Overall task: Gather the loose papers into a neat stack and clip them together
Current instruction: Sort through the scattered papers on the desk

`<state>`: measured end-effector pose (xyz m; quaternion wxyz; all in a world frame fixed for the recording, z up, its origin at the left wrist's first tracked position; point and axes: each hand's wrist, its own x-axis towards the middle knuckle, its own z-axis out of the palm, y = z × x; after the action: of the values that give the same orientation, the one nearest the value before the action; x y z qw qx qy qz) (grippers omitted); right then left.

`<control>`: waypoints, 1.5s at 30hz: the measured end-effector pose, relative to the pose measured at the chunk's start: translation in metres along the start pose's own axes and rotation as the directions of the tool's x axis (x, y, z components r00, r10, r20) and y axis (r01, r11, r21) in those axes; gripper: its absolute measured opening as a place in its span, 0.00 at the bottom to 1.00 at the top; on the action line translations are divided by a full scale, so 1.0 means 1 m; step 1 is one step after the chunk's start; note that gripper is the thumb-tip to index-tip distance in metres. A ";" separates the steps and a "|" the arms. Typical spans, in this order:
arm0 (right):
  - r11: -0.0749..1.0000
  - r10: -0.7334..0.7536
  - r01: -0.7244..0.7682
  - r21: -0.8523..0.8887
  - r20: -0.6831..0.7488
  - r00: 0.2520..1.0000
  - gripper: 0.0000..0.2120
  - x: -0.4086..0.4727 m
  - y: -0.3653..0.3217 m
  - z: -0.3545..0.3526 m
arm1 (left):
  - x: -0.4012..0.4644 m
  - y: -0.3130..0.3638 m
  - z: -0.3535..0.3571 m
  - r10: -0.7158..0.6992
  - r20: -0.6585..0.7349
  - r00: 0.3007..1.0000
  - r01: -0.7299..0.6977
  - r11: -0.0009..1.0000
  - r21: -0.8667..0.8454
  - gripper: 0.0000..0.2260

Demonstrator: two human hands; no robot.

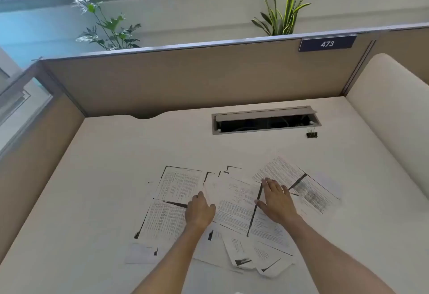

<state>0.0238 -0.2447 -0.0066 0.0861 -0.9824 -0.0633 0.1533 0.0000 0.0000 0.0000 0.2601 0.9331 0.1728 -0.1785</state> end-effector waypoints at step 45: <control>0.976 0.034 -0.062 0.211 0.137 0.990 0.52 0.061 -0.006 -0.020 | 0.005 0.006 0.006 -0.025 0.065 0.998 0.051 0.894 -0.446 0.07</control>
<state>0.0872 -0.2321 -0.0046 0.1834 -0.9562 -0.0282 0.2263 0.0057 -0.0068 -0.0041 0.4690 0.8392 0.2198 -0.1658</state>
